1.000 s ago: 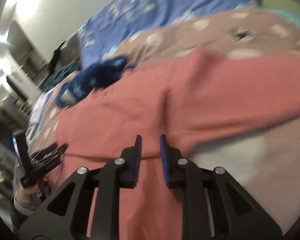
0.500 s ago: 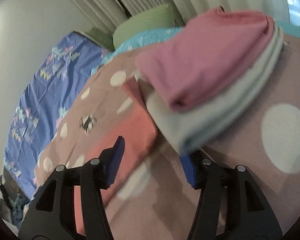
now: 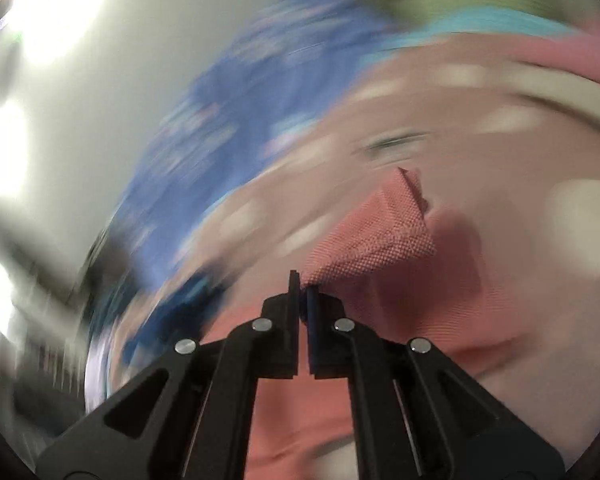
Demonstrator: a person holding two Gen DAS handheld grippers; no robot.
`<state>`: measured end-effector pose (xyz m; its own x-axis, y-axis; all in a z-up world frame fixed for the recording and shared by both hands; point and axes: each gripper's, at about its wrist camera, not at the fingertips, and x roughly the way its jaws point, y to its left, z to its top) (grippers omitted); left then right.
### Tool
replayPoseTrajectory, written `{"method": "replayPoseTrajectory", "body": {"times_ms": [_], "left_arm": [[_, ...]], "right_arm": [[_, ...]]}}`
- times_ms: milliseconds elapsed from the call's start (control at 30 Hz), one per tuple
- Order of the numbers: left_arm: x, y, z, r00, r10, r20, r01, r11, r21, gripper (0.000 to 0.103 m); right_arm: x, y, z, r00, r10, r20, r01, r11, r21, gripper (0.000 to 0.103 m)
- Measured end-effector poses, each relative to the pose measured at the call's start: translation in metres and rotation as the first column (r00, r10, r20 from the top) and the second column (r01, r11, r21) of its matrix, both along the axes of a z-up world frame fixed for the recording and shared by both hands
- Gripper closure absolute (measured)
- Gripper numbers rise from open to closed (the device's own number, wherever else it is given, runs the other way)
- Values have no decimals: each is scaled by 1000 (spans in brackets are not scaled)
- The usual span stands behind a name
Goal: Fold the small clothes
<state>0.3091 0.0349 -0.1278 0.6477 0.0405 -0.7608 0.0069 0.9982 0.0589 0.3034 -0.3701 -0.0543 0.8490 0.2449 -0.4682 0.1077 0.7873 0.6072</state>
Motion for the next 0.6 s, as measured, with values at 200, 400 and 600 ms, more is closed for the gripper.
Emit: {"method": "replayPoseTrajectory", "body": {"times_ms": [200, 400, 600], "left_arm": [[-1, 4, 0, 1000, -3, 4, 3, 1000, -28, 23], [-1, 7, 1, 1000, -9, 10, 9, 998, -60, 23], [-18, 25, 20, 997, -2, 79, 21, 971, -239, 25]], "right_arm": [[-16, 161, -26, 873, 477, -99, -483, 823, -299, 95], [-26, 129, -71, 878, 446, -175, -468, 876, -113, 76], [-27, 126, -71, 874, 460, -158, -478, 872, -105, 71]]}}
